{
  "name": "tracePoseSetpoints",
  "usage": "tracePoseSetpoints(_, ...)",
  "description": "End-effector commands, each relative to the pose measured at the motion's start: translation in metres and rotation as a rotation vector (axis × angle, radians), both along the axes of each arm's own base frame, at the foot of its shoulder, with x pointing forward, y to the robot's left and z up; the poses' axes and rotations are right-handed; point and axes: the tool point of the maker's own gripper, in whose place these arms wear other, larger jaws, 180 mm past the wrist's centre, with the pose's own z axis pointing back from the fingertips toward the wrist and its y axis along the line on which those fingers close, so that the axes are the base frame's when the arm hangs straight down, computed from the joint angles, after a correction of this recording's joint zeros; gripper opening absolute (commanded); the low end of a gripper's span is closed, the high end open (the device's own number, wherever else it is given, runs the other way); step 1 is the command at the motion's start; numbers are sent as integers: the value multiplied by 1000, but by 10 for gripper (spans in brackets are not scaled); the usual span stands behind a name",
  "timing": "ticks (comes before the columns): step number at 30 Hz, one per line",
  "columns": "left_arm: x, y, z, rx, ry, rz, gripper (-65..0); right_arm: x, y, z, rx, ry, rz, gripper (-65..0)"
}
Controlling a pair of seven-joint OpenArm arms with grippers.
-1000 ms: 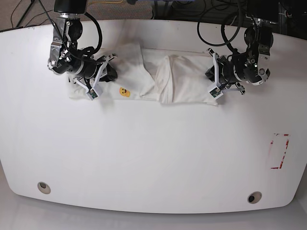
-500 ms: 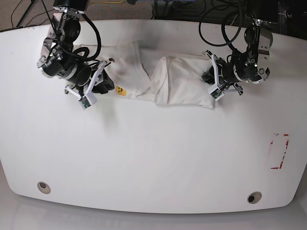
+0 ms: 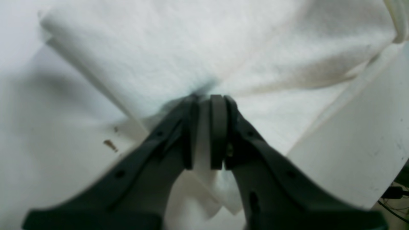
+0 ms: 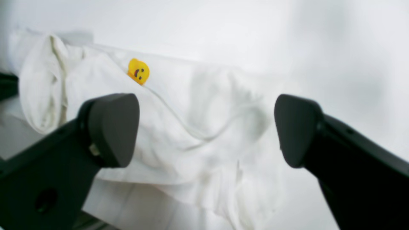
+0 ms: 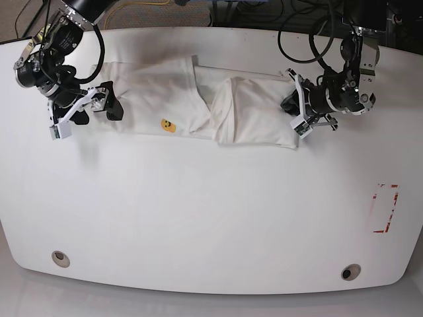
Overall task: Layout the t-shirt on the table in an organized manner, then fold the t-shirt properly
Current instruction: 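Regrasp the folded bundle edges with both grippers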
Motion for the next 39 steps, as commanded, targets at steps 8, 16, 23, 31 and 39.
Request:
tracePoseSetpoints(8, -14, 30, -13, 120, 61, 25, -594, -18, -31, -47, 147, 120, -103, -90)
tracePoseSetpoints(16, -22, 28, -18, 115, 80, 23, -594, -25, -10, -64, 201, 166, -81, -94)
tracePoseSetpoints(23, -26, 28, -19, 115, 88, 22, -594, -19, 42, -60, 229, 144, 27, -95)
tracePoseSetpoints(31, -26, 27, -20, 114, 88, 21, -594, -12, 59, -52, 239, 105, 44, -114)
tracePoseSetpoints(39, -27, 26, -20, 117, 90, 21, -594, 2, 52, -36, 208, 34, 38, -458)
